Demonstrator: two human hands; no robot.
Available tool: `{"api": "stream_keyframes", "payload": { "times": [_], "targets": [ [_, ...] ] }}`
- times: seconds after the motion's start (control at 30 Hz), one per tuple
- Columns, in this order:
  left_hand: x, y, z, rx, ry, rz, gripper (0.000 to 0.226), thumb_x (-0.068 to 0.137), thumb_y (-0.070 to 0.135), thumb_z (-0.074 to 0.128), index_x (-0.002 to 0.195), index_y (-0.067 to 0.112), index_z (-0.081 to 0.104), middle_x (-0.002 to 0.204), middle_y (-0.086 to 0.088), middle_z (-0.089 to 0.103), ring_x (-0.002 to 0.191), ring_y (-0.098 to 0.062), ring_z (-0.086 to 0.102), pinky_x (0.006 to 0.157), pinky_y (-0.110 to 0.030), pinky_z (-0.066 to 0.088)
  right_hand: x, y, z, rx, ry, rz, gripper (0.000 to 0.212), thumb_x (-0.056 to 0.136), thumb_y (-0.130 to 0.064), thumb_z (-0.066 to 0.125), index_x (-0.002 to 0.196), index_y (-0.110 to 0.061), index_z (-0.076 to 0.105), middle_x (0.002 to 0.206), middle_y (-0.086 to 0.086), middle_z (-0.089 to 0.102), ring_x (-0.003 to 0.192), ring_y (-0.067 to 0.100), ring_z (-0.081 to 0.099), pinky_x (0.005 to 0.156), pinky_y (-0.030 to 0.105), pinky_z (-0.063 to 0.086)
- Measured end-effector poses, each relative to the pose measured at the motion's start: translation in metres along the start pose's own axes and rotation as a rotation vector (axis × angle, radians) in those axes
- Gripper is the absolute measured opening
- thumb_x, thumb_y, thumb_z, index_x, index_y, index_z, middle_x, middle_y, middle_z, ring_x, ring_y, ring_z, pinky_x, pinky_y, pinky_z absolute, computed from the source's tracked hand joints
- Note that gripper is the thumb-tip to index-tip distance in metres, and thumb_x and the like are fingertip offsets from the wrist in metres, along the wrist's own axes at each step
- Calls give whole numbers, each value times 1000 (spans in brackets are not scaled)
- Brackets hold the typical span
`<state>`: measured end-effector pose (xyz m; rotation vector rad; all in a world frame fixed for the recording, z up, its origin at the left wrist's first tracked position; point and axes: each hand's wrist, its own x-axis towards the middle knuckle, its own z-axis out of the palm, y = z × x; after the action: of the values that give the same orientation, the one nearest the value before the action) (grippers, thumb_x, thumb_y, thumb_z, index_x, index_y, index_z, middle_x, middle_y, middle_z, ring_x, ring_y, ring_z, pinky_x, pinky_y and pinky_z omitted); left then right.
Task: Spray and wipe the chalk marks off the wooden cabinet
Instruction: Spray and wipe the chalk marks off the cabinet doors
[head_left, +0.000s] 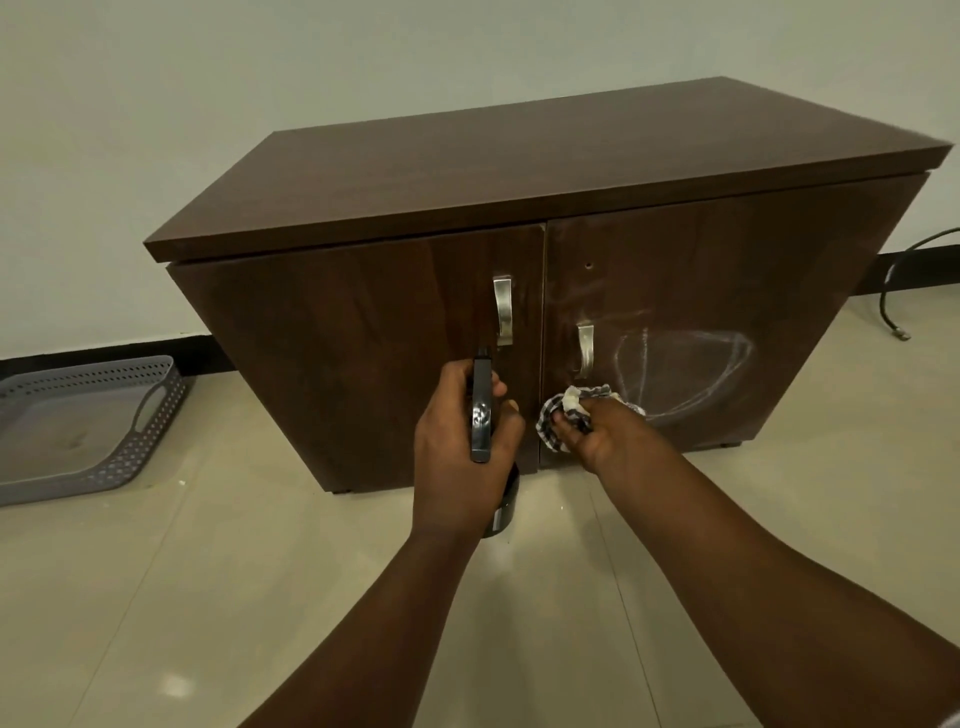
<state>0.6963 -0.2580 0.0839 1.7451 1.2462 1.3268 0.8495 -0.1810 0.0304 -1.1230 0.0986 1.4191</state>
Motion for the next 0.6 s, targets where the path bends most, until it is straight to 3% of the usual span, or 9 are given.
{"api": "stream_keyframes", "payload": {
  "times": [0.03, 0.13, 0.2, 0.27, 0.33, 0.37, 0.47, 0.53, 0.6],
  "targets": [
    [0, 1, 0, 2, 1, 6, 23, 92, 10, 64, 111, 18, 55, 102, 6, 64, 95, -9, 63, 78, -14, 50, -3, -4, 2, 11, 9, 2, 20, 98, -1, 45, 81, -7, 51, 101, 13, 55, 82, 22, 55, 45, 28, 54],
    [-1, 6, 1, 8, -1, 10, 22, 92, 11, 64, 111, 18, 54, 101, 7, 63, 93, -8, 63, 78, -13, 50, -19, -18, 9, 30, 23, -20, 26, 99, 1, 40, 75, -4, 48, 97, 16, 55, 86, 25, 54, 68, 27, 57],
    [-2, 9, 1, 7, -5, 6, 22, 93, 11, 64, 112, 17, 54, 100, 7, 63, 92, -8, 62, 76, -9, 48, -30, -27, 10, 62, 6, -31, 26, 100, 2, 34, 80, 0, 51, 90, 16, 55, 94, 25, 56, 71, 25, 56],
    [-3, 14, 0, -4, -4, 8, 22, 93, 10, 64, 111, 16, 55, 100, 7, 63, 91, -7, 62, 75, -8, 47, -37, -35, 9, 9, -6, -38, 25, 101, 0, 31, 102, 4, 55, 118, 18, 57, 118, 27, 53, 89, 26, 51],
    [-1, 16, 1, -2, 2, 11, 21, 93, 10, 64, 110, 16, 55, 99, 7, 63, 90, -7, 62, 74, -9, 48, -42, -41, 9, -61, 34, -63, 25, 102, 0, 30, 92, 1, 53, 133, 18, 51, 126, 30, 50, 102, 29, 42],
    [0, 17, 1, -2, 3, 11, 20, 93, 10, 64, 109, 16, 55, 99, 7, 63, 90, -8, 62, 74, -9, 48, -43, -45, 9, -72, 58, -82, 28, 102, -1, 30, 81, -3, 49, 127, 19, 55, 119, 29, 55, 97, 25, 46],
    [1, 21, 3, -20, 10, 11, 20, 92, 10, 64, 109, 17, 55, 98, 6, 64, 89, -8, 62, 74, -10, 48, -43, -58, 10, -18, 91, -122, 35, 103, -9, 28, 71, -17, 42, 66, 4, 60, 54, 14, 59, 39, 18, 49],
    [2, 23, 5, -28, 10, 18, 20, 92, 9, 64, 109, 17, 55, 97, 7, 64, 90, -8, 63, 75, -10, 49, -46, -67, 6, 6, 85, -149, 33, 102, -9, 28, 75, -18, 43, 51, 2, 54, 35, 12, 50, 34, 18, 43],
    [4, 26, 6, -35, 8, 25, 21, 92, 9, 64, 109, 17, 55, 97, 9, 64, 91, -6, 63, 77, -11, 49, -56, -74, 2, -52, 72, -215, 20, 99, -2, 35, 88, -13, 48, 73, 9, 56, 45, 15, 55, 42, 24, 50]
  ]
}}
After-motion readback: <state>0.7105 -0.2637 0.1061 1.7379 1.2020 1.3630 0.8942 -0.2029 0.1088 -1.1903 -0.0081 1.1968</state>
